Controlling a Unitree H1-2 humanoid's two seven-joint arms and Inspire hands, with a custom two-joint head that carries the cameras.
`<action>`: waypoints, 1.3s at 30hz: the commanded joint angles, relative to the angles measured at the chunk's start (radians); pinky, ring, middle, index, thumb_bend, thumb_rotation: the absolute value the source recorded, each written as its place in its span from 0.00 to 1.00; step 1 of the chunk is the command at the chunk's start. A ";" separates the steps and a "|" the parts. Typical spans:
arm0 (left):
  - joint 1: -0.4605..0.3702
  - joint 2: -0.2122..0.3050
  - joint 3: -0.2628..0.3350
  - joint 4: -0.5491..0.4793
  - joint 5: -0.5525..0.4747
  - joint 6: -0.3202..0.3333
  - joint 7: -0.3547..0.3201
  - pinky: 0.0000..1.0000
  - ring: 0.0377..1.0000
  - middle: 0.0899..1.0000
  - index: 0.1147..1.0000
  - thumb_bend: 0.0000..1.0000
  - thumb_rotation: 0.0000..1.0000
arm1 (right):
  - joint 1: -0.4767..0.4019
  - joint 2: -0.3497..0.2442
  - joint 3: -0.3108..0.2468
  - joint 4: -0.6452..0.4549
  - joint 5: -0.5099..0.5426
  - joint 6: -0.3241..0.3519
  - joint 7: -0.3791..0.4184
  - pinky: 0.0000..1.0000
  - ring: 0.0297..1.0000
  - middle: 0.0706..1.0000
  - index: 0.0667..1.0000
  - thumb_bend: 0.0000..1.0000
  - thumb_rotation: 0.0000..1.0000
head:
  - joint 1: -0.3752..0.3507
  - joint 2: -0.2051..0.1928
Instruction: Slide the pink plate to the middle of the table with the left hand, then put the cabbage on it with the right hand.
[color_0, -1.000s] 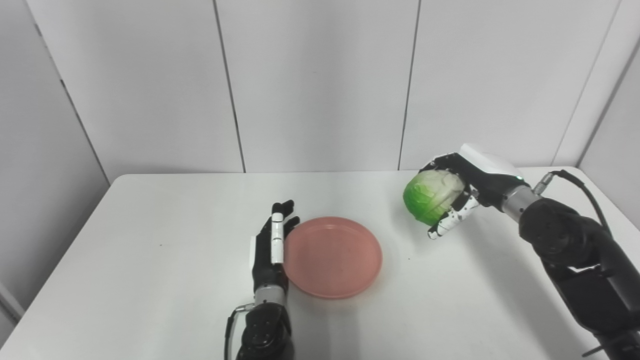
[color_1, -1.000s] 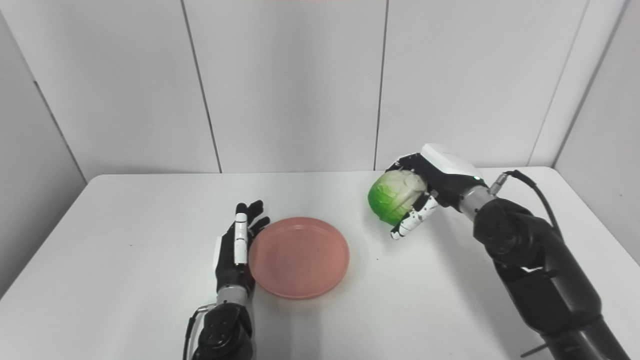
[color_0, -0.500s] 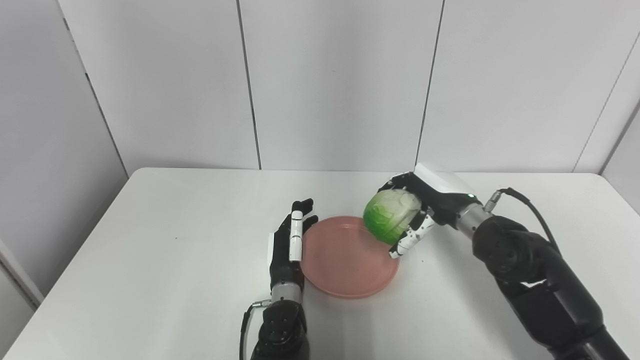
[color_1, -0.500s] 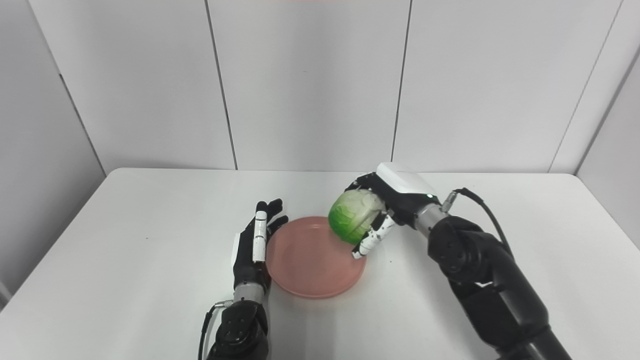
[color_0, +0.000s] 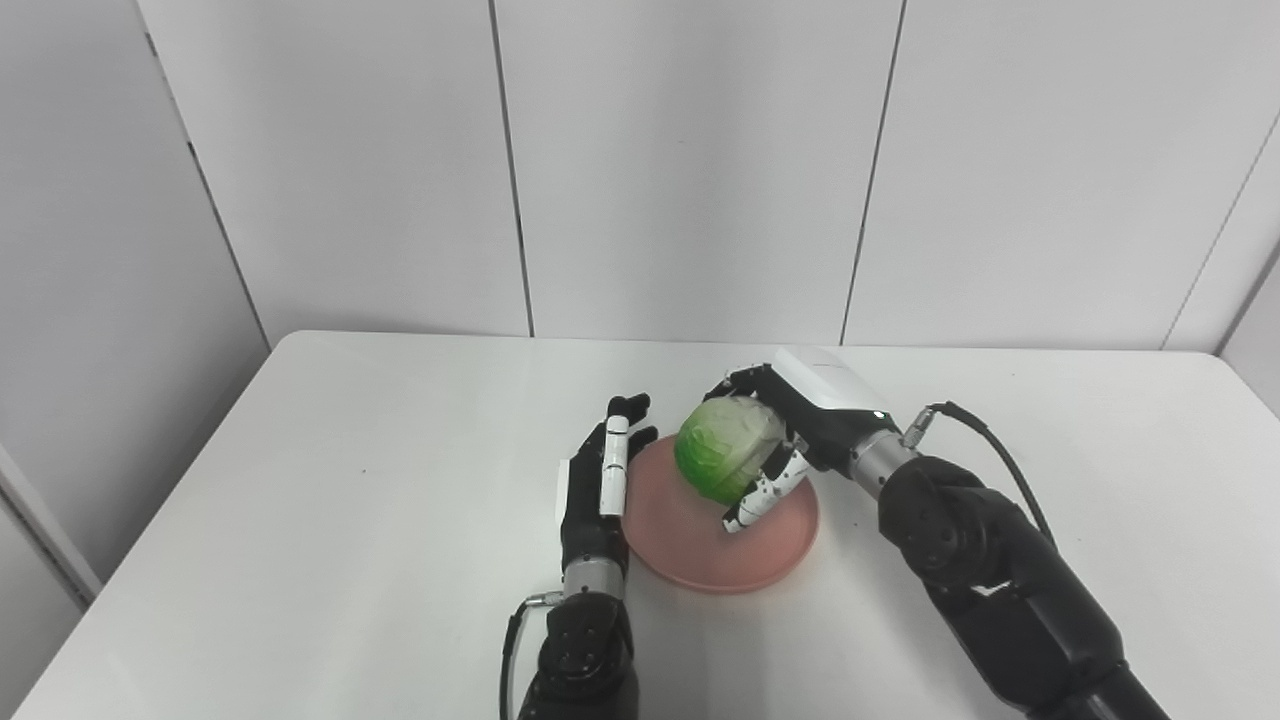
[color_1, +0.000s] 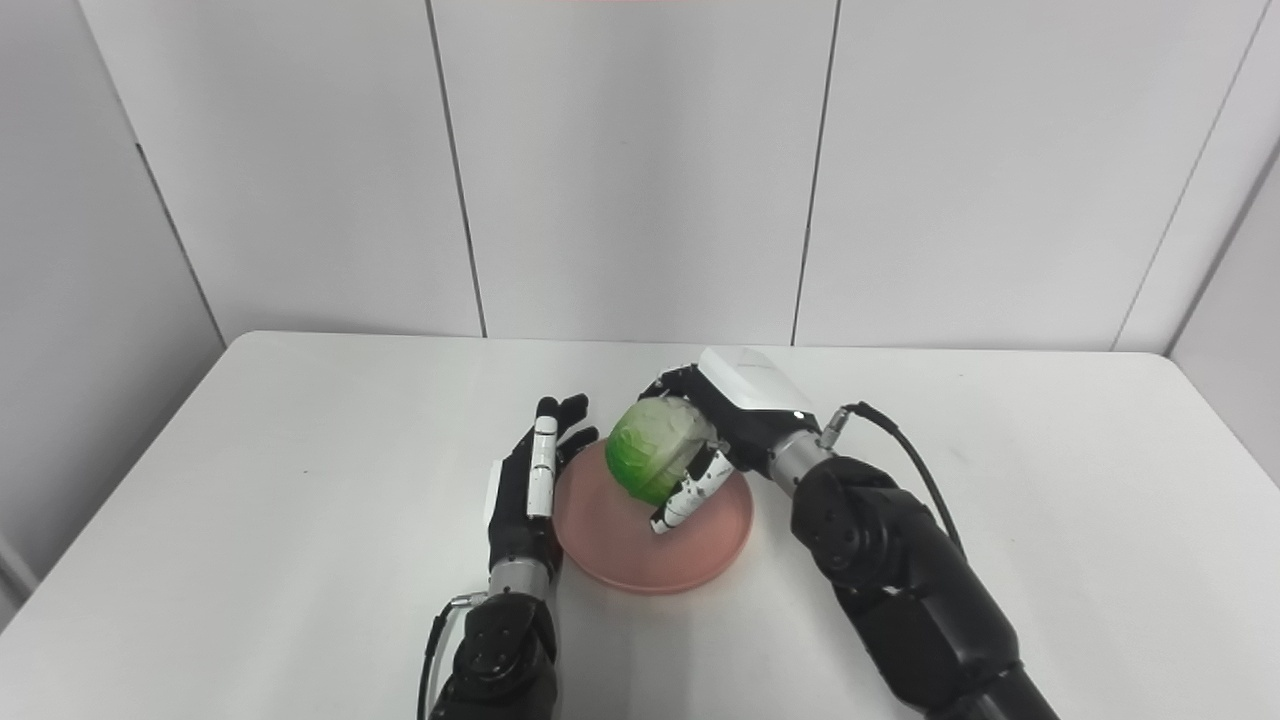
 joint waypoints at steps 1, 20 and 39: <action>0.013 -0.015 -0.003 0.011 0.000 0.033 0.016 0.81 0.77 0.81 0.66 0.60 0.97 | -0.056 0.012 -0.003 -0.015 -0.002 -0.046 -0.037 0.42 0.46 0.43 0.47 0.53 0.00 | 0.000 0.004; 0.017 -0.003 -0.013 -0.005 0.011 0.051 0.015 0.77 0.76 0.77 0.67 0.58 0.98 | -0.050 0.009 0.077 0.112 -0.062 -0.134 -0.073 0.40 0.50 0.59 0.66 0.96 0.24 | -0.015 0.018; 0.012 0.006 -0.009 -0.002 0.011 0.056 -0.003 0.74 0.74 0.74 0.69 0.55 0.94 | -0.057 -0.008 0.046 0.073 -0.050 -0.125 -0.016 0.62 0.73 0.78 0.78 1.00 0.65 | -0.023 0.018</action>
